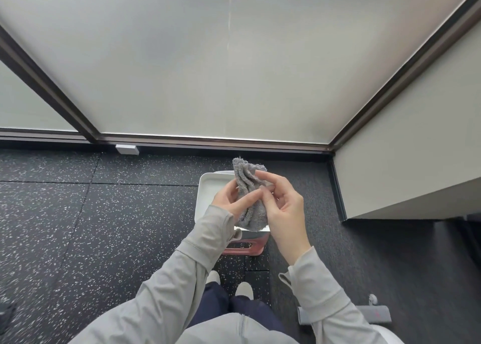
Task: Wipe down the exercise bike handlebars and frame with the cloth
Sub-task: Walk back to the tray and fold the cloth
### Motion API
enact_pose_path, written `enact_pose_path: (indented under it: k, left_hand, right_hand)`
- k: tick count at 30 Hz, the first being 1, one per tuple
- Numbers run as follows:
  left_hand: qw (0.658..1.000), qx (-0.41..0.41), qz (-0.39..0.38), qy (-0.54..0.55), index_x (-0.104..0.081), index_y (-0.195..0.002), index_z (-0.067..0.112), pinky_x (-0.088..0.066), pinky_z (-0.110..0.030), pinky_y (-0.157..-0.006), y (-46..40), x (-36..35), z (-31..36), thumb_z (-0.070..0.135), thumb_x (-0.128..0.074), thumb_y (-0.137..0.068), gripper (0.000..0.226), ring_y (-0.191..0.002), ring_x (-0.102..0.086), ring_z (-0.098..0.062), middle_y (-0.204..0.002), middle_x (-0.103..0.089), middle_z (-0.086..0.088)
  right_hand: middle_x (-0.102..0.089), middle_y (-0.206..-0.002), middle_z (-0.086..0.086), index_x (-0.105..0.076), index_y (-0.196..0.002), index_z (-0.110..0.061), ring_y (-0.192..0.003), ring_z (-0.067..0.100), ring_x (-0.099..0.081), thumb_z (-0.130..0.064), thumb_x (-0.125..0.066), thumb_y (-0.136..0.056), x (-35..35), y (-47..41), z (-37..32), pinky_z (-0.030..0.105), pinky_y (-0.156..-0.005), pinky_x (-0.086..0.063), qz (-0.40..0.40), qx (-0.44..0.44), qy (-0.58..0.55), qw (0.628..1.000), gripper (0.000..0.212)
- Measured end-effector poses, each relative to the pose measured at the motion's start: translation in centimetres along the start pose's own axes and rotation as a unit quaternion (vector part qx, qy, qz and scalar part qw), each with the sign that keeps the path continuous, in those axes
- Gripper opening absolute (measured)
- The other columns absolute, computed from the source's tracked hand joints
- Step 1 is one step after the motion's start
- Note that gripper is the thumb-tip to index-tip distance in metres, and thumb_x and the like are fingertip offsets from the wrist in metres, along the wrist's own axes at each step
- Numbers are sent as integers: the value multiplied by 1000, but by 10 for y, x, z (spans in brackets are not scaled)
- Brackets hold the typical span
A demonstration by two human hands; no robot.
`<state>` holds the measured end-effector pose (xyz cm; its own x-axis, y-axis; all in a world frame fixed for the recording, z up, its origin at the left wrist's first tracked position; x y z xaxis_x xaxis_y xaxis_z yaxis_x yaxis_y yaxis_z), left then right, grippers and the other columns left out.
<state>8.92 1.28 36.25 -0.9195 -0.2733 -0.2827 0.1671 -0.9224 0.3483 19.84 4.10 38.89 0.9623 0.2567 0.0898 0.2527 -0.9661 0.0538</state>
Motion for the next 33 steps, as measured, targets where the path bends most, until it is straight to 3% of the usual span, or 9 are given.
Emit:
enact_pose_path:
  k: [6,11,16,21,24,26,29,31,33]
  left_hand:
    - [984,120,27,130,-53,-89,1,-53,-20,-47,2,10,-4,3,-41,-93,13,-47,-62,-8,-69,-60,-6]
    - [961,181,26,208,-52,-84,10,-44,-31,-62,6,16,-5,13,-28,-96,27,-59,-64,-20,-66,-65,-5]
    - [961,208,14,183,-52,-85,12,-42,-32,-66,8,19,-7,12,-26,-95,28,-71,-54,-21,-77,-58,-6]
    - [961,223,13,161,-54,-96,11,-53,-34,-65,6,22,-13,22,-34,-96,23,-73,-66,-22,-83,-66,-7]
    - [981,164,96,26,-61,-91,23,-55,-22,-48,3,30,-20,38,-54,-88,16,-64,-66,-16,-76,-71,5]
    - [985,74,152,19,-63,-93,11,-49,-16,-38,0,32,-20,24,-59,-88,15,-50,-64,-6,-62,-71,8]
    - [977,3,205,50,-63,-99,1,-54,-30,-65,-10,36,-22,10,-51,-92,16,-67,-63,-14,-75,-68,-4]
    - [974,-32,222,13,-63,-85,13,-50,-28,-66,-19,39,-27,10,-49,-93,16,-70,-57,-17,-78,-63,-5]
    - [970,-49,236,-30,-62,-76,23,-47,-25,-62,-30,45,-38,11,-50,-93,23,-68,-54,-14,-74,-61,-1]
  right_hand:
    - [-64,-101,21,-66,-99,-31,-85,17,-61,0,-55,-91,19,1,7,37,-80,-53,63,-19,-2,998,34]
    - [-68,-114,12,-64,-110,-14,-109,23,-64,-10,-52,-95,25,1,35,38,-98,-50,54,-149,-72,985,19]
    - [-70,-114,12,-61,-120,-7,-108,24,-66,-60,-50,-81,13,1,47,37,-88,-54,-49,-243,-157,956,66]
    - [-64,-110,29,-63,-105,-2,-107,45,-59,-47,-61,-81,12,-6,45,61,-94,-46,37,-203,-89,974,51]
    - [-63,-101,34,-59,-99,0,-95,49,-60,-40,-54,-91,4,-8,43,60,-86,-50,68,-171,-29,982,42]
    - [-63,-79,19,-59,-94,-4,-72,31,-60,-39,-50,-93,-1,-10,44,49,-75,-51,87,-147,8,985,37]
    - [-54,-68,5,-59,-86,-7,-63,15,-49,-34,-48,-95,-5,-15,54,34,-64,-45,123,-123,46,984,31]
    - [-59,-71,0,-61,-91,-9,-64,11,-53,-30,-47,-96,-5,-21,67,25,-67,-45,141,-121,61,981,26]
    - [-62,-76,11,-60,-98,-4,-72,20,-57,-31,-46,-97,-7,-29,87,33,-74,-47,131,-151,55,978,31]
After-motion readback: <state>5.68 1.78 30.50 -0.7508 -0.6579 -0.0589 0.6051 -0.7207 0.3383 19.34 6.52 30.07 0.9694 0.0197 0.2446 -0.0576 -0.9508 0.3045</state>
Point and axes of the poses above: each hand's wrist, its own y-axis away from the middle knuckle, its own x-axis out of the back of the hand, z = x × y, the point moved 5 cm from there along -y, towards the middle knuckle
